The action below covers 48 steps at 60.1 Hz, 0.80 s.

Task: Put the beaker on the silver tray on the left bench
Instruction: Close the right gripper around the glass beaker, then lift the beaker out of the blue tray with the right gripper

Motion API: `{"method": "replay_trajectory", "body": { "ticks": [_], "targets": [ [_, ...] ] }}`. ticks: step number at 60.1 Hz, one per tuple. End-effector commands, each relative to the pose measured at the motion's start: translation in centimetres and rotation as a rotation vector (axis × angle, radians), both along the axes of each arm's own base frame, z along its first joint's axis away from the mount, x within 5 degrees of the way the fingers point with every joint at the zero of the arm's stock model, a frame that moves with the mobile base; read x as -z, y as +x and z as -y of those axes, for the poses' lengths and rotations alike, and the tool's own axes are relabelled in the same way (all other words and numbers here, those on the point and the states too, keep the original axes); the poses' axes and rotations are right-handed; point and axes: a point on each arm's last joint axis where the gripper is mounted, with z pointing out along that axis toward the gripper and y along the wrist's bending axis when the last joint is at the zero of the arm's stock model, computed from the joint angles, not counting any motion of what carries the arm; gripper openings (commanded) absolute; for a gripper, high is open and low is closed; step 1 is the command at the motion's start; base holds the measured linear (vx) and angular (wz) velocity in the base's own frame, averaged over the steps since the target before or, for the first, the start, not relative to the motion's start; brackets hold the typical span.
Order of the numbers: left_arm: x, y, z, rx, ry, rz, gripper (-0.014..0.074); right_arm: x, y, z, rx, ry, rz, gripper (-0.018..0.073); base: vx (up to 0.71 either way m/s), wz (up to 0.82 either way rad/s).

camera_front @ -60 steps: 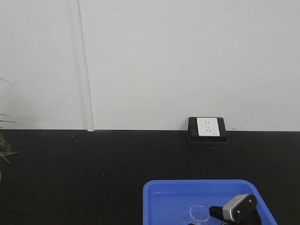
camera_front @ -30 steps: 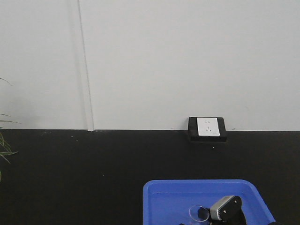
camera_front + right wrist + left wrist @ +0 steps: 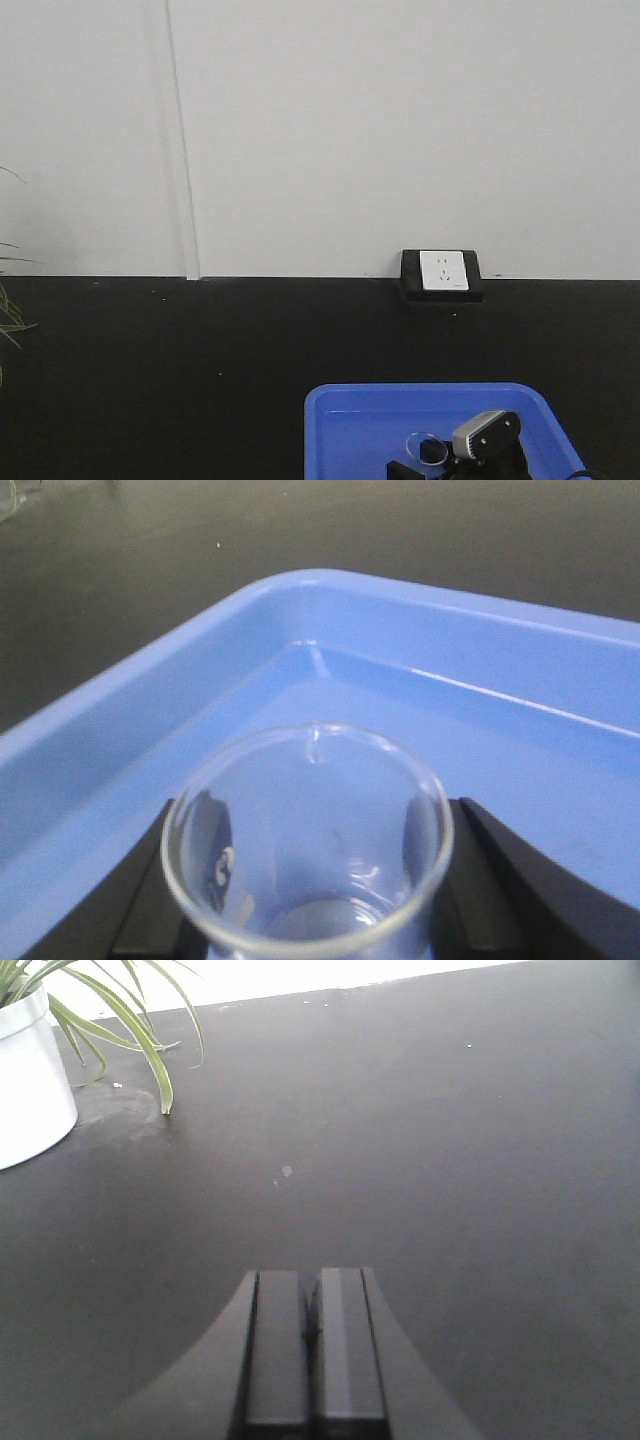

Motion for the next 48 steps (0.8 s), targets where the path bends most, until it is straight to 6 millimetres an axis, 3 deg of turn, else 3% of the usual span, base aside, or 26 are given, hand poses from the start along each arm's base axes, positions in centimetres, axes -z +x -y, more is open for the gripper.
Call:
{"method": "replay_trajectory", "body": {
  "ticks": [1, 13, 24, 36, 48],
  "targets": [
    [0.0, 0.2, 0.1, 0.009, -0.005, 0.062, 0.0001, -4.3, 0.6, -0.1, 0.005, 0.074, 0.134, -0.0015, 0.00, 0.00],
    [0.0, 0.2, 0.1, 0.009, -0.005, 0.062, 0.0001, -9.1, 0.0, 0.6, 0.079, 0.021, 0.092, -0.0015, 0.00, 0.00],
    [0.0, 0.2, 0.1, 0.009, -0.005, 0.062, 0.0001, -14.6, -2.3, 1.7, 0.150, -0.096, 0.071, -0.0015, 0.00, 0.00],
    [0.0, 0.2, 0.1, 0.009, -0.005, 0.062, 0.0001, -19.8, -7.6, 2.4, 0.169, -0.124, 0.164, -0.0015, 0.00, 0.00],
    [0.0, 0.2, 0.1, 0.009, -0.005, 0.062, 0.0001, -21.1, -13.9, 2.9, 0.181, -0.093, 0.264, -0.0015, 0.00, 0.00]
  ]
}}
